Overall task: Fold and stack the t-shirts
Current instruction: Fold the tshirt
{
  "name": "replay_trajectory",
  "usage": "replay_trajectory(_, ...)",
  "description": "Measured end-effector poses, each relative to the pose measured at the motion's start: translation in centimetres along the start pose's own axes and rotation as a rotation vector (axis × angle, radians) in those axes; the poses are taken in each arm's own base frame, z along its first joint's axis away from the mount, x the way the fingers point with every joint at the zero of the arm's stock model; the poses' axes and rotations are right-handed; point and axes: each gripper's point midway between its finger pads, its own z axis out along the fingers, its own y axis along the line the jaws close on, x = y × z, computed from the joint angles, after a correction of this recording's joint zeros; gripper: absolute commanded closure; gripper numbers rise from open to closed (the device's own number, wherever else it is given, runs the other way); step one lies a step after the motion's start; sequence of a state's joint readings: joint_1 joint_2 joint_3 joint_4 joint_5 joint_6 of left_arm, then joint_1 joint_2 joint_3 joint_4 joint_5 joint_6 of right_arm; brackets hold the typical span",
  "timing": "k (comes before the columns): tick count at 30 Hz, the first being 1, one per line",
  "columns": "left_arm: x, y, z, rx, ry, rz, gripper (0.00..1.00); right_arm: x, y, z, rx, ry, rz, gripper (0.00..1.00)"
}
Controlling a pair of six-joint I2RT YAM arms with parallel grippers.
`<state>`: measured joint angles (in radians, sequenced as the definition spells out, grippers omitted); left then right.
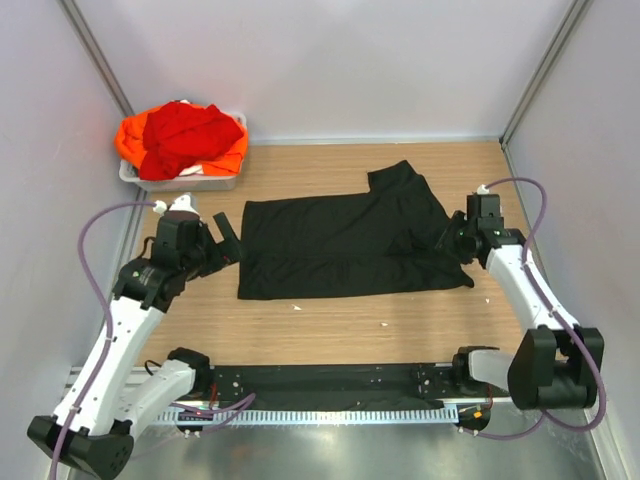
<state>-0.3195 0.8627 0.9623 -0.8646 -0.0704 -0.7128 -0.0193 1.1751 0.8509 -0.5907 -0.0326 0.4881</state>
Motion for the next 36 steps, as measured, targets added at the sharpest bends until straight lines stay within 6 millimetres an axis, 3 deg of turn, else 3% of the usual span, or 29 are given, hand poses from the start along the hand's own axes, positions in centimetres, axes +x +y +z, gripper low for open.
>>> replay_trajectory(3, -2.5, 0.3, -1.6, -0.028, -0.094, 0.081, 0.02, 0.9, 0.5, 1.8, 0.017, 0.058, -0.013, 0.71)
replay_trajectory(11, -1.6, 3.4, -1.3, -0.137, -0.093, 0.172, 0.03, 2.7, 2.1, 6.0, 0.062, 0.16, -0.083, 0.77)
replay_trajectory(20, -2.6, 4.0, -2.7, -0.146, -0.171, 0.157, 0.03, 2.3, 2.5, 9.7, 0.121, 0.181, -0.114, 0.82)
replay_trajectory(27, -2.8, 4.4, -2.8, -0.161, -0.179, 0.149, 0.03, 2.4, 2.7, 11.7, 0.144, 0.207, -0.126, 0.82)
replay_trajectory(36, -2.8, 4.6, -2.7, -0.167, -0.179, 0.145, 0.03, 0.9, 7.9, 12.9, 0.087, 0.166, -0.188, 0.83)
